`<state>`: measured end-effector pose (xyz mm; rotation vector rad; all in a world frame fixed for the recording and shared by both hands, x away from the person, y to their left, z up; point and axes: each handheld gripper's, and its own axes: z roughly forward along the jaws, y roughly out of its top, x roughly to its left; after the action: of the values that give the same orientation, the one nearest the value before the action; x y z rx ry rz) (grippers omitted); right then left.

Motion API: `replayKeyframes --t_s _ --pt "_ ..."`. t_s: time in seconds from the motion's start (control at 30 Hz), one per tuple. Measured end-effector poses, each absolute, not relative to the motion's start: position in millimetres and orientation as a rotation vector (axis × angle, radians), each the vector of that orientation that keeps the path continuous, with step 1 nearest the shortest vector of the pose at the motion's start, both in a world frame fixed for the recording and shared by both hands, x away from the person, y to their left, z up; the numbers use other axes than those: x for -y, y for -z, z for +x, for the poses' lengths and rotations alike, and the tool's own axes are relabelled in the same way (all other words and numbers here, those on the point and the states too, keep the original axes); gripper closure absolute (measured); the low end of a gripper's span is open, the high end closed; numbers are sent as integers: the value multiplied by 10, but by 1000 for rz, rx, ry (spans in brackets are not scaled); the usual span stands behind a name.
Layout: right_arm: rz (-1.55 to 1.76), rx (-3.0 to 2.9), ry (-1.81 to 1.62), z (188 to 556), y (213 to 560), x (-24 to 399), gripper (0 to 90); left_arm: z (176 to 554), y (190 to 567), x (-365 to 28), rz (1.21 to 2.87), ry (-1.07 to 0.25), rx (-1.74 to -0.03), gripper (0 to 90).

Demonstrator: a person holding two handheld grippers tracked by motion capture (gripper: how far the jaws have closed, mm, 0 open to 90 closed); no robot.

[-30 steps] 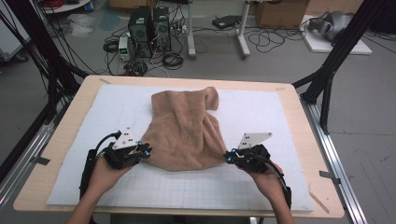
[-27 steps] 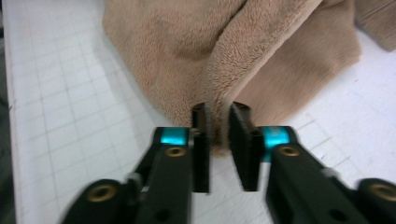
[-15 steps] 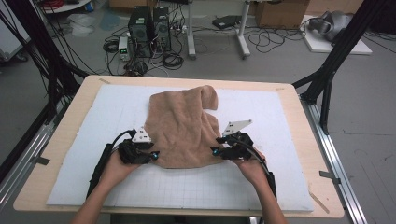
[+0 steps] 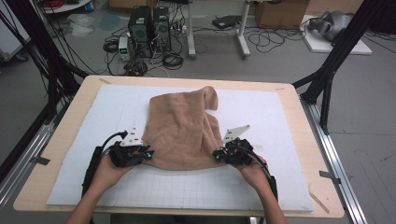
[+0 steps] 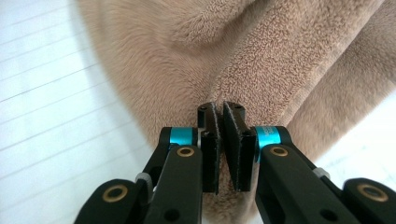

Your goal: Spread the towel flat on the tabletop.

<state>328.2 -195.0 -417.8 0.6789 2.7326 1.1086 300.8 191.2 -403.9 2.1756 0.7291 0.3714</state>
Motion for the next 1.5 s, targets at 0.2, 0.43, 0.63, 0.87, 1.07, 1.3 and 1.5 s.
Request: replayKeyframes --t_s 0.2,0.43,0.63,0.87,1.07,1.3,1.5 --pt "632 -2665 -1224 2987 3981 2128 852 2817 3929 -1846 2163 -398 -671 758" --pt "563 -2651 -1286 2632 3728 2252 852 2569 3764 -1823 2162 -359 -595 757" --pt "572 -2670 -1232 2592 3832 2247 852 2653 3882 -1826 2157 -337 -615 755" --pt "616 -2594 -1320 2880 3738 2219 854 3025 3748 -1715 2072 -476 -679 755" --pt "800 -2491 -1252 3542 3717 2262 855 3743 3839 -1504 1982 -469 -847 755" --pt "1011 -2496 -1173 4085 4061 2320 850 4134 4079 -1459 1997 -378 -963 682" --pt "974 -2470 -1174 3974 3954 2348 787 3969 3890 -1616 1992 -419 -950 474"
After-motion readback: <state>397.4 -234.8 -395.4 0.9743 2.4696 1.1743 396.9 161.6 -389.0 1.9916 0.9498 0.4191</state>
